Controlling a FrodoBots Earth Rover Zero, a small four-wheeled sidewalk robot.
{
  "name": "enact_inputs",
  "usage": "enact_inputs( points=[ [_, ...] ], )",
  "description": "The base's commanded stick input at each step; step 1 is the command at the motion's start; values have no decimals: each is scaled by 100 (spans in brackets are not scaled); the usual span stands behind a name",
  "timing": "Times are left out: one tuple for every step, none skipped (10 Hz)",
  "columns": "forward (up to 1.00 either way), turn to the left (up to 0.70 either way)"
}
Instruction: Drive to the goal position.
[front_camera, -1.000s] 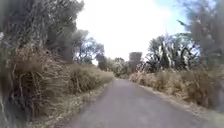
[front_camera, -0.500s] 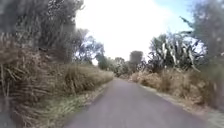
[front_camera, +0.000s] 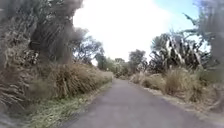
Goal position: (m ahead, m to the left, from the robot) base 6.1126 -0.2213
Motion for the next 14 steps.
enact_inputs(
  points=[
    [85,0],
    [85,0],
    [85,0],
    [85,0],
    [85,0],
    [85,0],
    [85,0],
    [85,0],
    [85,0],
    [85,0],
    [85,-11],
    [85,-23],
    [85,-33],
    [85,-22]
  ],
)
